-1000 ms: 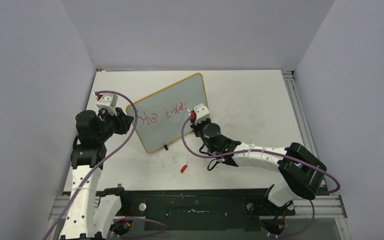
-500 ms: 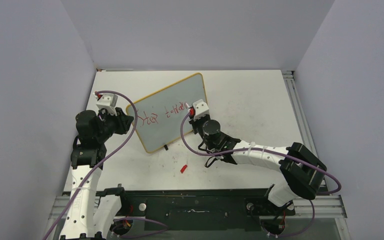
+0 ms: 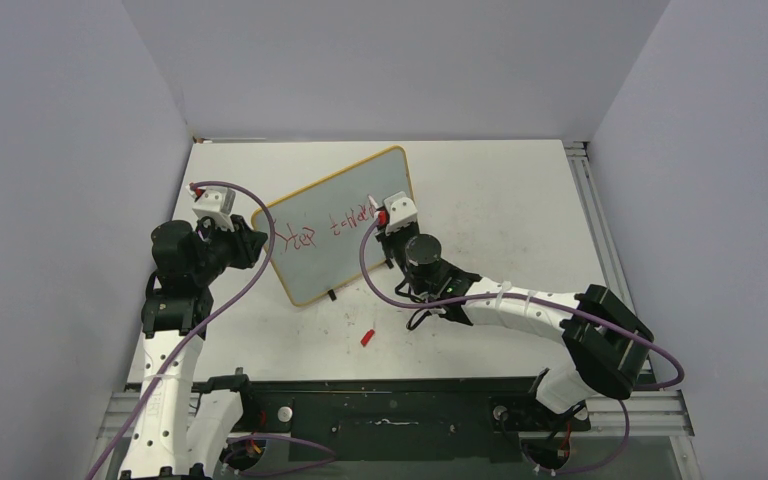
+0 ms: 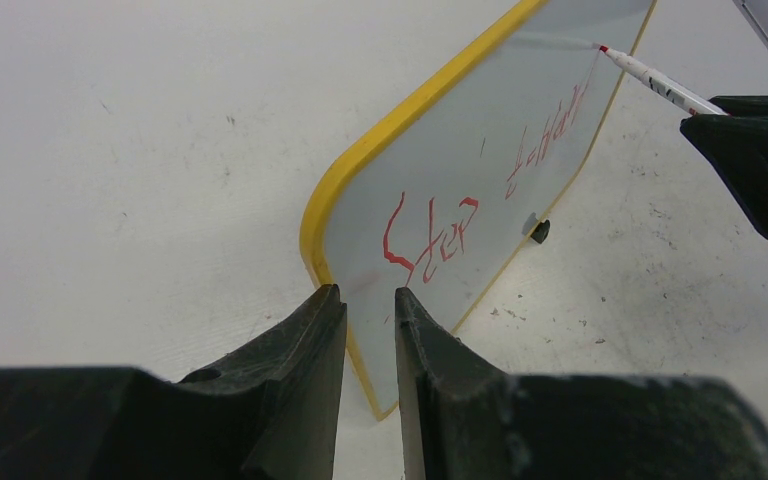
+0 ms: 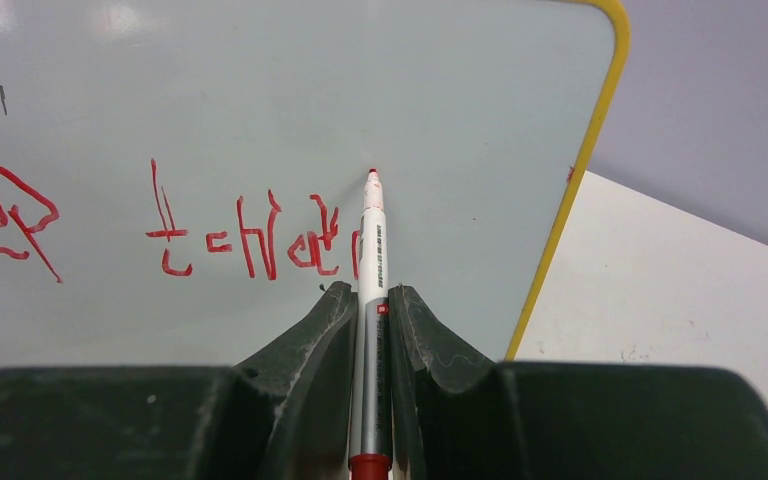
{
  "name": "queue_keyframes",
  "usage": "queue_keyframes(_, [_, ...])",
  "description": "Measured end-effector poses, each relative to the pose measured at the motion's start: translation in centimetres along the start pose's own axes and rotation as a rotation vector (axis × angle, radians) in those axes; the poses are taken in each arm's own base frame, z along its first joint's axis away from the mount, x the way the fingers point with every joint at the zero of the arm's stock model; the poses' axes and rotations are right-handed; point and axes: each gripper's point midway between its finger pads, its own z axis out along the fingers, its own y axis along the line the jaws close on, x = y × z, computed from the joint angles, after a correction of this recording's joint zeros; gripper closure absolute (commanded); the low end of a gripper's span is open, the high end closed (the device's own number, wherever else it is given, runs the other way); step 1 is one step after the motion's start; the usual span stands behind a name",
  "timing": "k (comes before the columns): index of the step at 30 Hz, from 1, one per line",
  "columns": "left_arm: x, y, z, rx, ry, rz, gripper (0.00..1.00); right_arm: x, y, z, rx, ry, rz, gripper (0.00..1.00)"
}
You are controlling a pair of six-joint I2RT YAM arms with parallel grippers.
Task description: Write a sentence on the whiteboard
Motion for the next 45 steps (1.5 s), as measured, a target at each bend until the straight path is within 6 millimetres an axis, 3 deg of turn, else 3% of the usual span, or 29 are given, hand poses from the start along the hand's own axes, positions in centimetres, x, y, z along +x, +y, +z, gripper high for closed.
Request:
queue_keyframes(7, [0.0, 0.0, 0.0, 0.000, 0.000, 0.000, 0.77, 0.2, 0.0, -0.1, 0.000, 0.003, 0.008, 0.95])
queue_keyframes(25, [0.0, 0.0, 0.0, 0.000, 0.000, 0.000, 0.77, 4.7, 0.2, -0.8, 0.001, 0.095, 0.003, 0.95])
queue_keyframes(45, [0.0, 0.0, 0.0, 0.000, -0.002, 0.001, 0.77, 5.4, -0.5, -1.0, 0.035, 0.113, -0.007, 0.95])
